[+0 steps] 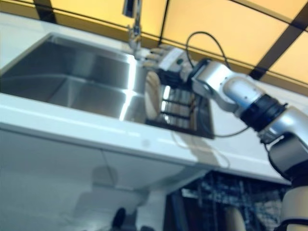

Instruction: Take plates into dishwasher

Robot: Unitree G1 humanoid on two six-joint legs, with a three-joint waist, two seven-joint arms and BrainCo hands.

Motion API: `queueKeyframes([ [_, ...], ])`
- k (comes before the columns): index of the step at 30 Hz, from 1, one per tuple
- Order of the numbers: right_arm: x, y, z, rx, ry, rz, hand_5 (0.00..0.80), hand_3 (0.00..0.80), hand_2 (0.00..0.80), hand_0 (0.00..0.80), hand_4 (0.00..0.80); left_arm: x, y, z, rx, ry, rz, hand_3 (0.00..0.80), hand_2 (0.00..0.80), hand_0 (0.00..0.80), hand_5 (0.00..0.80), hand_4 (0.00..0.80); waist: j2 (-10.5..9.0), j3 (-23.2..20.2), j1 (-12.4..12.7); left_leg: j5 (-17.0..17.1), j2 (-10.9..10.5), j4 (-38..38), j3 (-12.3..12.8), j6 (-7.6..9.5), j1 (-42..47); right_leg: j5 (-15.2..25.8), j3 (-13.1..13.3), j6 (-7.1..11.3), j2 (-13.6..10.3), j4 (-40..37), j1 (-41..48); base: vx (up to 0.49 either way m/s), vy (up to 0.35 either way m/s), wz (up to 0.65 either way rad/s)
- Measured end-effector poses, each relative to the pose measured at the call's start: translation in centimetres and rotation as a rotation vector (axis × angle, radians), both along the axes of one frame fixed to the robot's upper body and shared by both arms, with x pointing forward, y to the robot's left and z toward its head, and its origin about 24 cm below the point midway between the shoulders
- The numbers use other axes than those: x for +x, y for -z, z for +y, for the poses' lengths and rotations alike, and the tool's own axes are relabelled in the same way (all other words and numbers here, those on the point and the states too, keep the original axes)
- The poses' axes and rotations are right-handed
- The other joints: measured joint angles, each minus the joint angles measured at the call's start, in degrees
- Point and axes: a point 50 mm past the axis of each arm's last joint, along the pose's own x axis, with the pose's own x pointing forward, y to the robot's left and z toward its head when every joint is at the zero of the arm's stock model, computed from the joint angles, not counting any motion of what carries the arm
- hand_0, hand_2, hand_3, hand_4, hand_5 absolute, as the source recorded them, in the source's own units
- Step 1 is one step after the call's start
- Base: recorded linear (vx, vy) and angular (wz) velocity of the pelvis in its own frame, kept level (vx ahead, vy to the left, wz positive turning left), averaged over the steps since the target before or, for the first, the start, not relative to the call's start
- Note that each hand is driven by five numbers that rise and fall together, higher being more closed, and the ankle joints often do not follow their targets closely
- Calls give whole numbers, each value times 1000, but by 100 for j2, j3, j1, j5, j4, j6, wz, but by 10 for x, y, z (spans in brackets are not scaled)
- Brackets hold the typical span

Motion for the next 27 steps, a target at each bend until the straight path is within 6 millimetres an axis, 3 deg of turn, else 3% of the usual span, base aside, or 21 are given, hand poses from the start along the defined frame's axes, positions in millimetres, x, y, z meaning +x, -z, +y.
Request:
queueKeyframes([
  [8,0,0,0,0,2,1,0,0,0,0,0,-2,1,-2,-15,-3,1,0,0,0,0,0,-30,15,128,14,-40,0,-68,6,-97,-20,-30,23,-14,0,-50,8,3,6],
  [15,-1,-1,2,-15,-2,-9,0,0,0,0,0,-3,1,-2,-22,-2,4,0,0,0,0,0,-139,74,132,19,-50,2,-81,6,-144,-20,-32,23,-19,0,-90,0,0,0],
  [27,-1,0,4,-70,26,-9,0,0,0,0,0,6,-4,-1,-29,-6,-61,0,0,0,0,0,-135,225,134,21,-50,1,-86,7,-158,-21,-33,24,-17,0,-103,0,0,0],
])
